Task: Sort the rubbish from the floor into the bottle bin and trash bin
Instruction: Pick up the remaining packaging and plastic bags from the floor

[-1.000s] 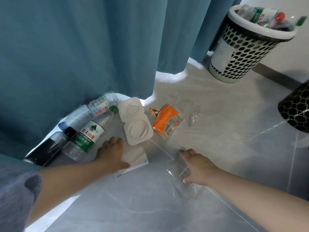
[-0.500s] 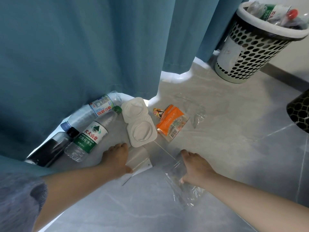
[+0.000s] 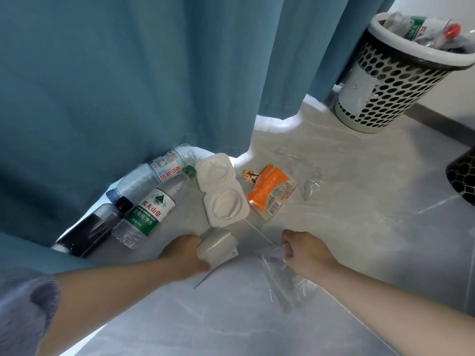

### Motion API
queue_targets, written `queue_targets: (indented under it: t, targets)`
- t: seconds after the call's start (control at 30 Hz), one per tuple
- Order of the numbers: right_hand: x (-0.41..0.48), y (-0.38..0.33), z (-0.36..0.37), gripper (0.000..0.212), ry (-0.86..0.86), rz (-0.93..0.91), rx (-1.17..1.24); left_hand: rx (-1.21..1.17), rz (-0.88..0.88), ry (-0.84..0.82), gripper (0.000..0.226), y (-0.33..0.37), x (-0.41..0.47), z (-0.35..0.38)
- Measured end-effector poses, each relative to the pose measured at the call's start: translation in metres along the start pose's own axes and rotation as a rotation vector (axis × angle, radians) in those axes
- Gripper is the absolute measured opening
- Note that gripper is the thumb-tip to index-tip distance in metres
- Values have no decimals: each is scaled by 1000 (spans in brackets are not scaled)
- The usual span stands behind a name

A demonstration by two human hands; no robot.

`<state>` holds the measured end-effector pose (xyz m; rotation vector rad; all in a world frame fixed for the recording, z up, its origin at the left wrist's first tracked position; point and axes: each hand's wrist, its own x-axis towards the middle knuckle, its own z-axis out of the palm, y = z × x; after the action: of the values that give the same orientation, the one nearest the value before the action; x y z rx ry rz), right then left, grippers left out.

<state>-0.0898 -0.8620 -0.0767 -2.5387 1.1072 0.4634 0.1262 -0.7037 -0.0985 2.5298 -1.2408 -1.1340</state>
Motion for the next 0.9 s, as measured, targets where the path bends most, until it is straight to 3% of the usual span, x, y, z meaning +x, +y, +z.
queue_targets:
  t: [0.57, 0.8, 0.9]
  targets:
    - [72, 3, -54, 21, 235, -61, -20, -361, 132, 199, 30, 6, 23, -43]
    - [98, 1, -59, 52, 163, -29, -95, -282, 141, 363, 37, 21, 51, -39]
    - [107, -5, -65, 70, 111, -13, -6, -236, 90, 417, 42, 31, 64, -38]
